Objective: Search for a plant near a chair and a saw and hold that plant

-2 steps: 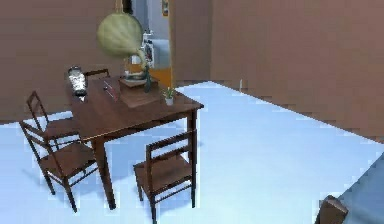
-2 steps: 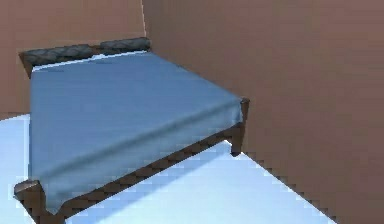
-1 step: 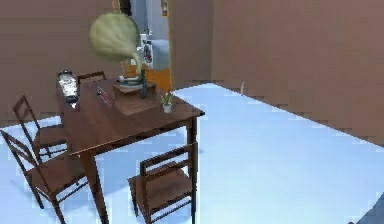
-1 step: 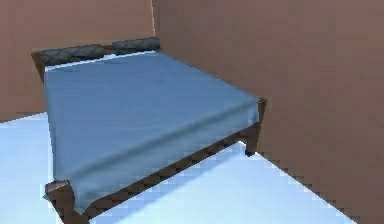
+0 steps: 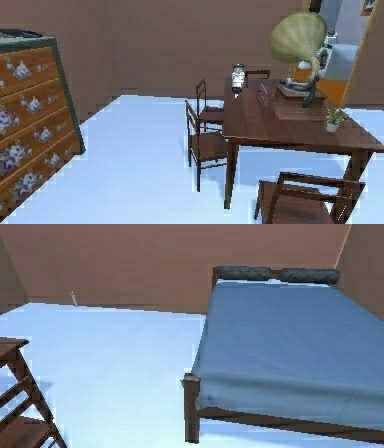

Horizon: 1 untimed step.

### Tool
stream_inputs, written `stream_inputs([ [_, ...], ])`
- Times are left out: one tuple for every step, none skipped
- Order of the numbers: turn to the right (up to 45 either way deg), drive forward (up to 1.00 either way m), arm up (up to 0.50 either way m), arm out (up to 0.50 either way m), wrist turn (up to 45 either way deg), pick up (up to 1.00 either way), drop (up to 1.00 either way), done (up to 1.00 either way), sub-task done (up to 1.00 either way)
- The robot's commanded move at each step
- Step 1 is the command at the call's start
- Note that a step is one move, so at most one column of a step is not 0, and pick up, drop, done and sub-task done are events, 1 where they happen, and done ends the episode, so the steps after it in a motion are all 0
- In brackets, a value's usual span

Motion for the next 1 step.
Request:
stream_inputs([
  [-9.0,0.00,0.00,0.00,0.0,0.00,0.00,0.00,0.00],
])
